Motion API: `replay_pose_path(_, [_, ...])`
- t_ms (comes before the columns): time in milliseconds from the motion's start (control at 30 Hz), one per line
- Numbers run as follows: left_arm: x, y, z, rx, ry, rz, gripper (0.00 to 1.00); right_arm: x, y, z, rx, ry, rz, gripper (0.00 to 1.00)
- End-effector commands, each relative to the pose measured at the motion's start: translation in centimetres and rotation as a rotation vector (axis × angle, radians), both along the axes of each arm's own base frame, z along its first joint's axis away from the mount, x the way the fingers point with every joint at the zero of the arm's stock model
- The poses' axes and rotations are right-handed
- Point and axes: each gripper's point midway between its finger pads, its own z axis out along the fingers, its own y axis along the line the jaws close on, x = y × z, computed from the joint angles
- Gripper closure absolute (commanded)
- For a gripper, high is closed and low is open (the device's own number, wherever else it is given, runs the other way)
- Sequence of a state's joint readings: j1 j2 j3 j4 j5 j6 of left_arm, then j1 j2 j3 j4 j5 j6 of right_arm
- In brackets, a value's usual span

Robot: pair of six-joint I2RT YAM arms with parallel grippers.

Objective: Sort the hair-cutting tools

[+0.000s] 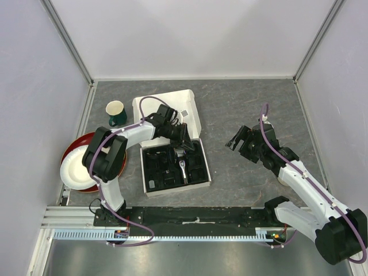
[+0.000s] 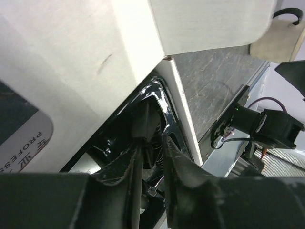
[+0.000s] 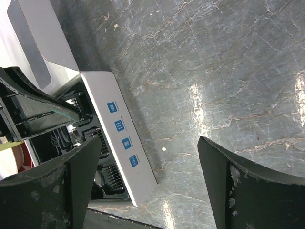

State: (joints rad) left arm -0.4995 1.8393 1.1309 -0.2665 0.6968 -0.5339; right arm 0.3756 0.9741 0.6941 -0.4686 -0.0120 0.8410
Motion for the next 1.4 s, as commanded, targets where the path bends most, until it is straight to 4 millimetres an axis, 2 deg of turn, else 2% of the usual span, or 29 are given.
replay_pose_path(0, [-0.1, 1.0, -0.4, 0.060, -0.017, 0.027, 0.64, 0.1, 0.2, 0.5, 0.019, -0.024, 0.003, 0.10])
replay_pose_path(300, [0.2, 2.0, 0.5, 0.107, -0.073, 0.045, 0.51, 0.0, 0.3, 0.6, 0.027, -0.024, 0.007, 0.11])
replay_pose_path(500, [0.7, 2.6, 1.5, 0.134, -0.121, 0.075, 0.50, -0.1, 0.3, 0.4, 0.027, -0.019, 0.008, 0.11])
replay_pose_path(633, [1.0, 2.9, 1.8, 0.148, -0.138, 0.091, 0.61, -0.1, 0.3, 0.4, 0.026, -0.018, 0.008, 0.11])
replay_pose_path(667, [1.1, 2.8, 1.9, 0.142, -0.143, 0.090, 0.69, -0.1, 0.3, 0.3, 0.023, -0.016, 0.008, 0.11])
replay_pose_path(767, [1.1, 1.9, 3.0, 0.085, -0.151, 0.081, 0.76, -0.1, 0.3, 0.2, 0.021, -0.011, 0.008, 0.11])
replay_pose_path(900, [1.4, 1.0, 3.3, 0.055, -0.143, 0.072, 0.78, 0.0, 0.3, 0.0, 0.020, -0.008, 0.010, 0.11])
replay_pose_path(1200, [2.0, 0.1, 1.3, 0.081, -0.088, 0.079, 0.77, 0.2, 0.4, -0.2, 0.020, -0.002, 0.005, 0.11])
replay_pose_path(1367, [2.1, 0.5, 0.1, 0.132, -0.073, 0.093, 0.76, 0.2, 0.4, -0.1, 0.024, -0.005, 0.005, 0.11])
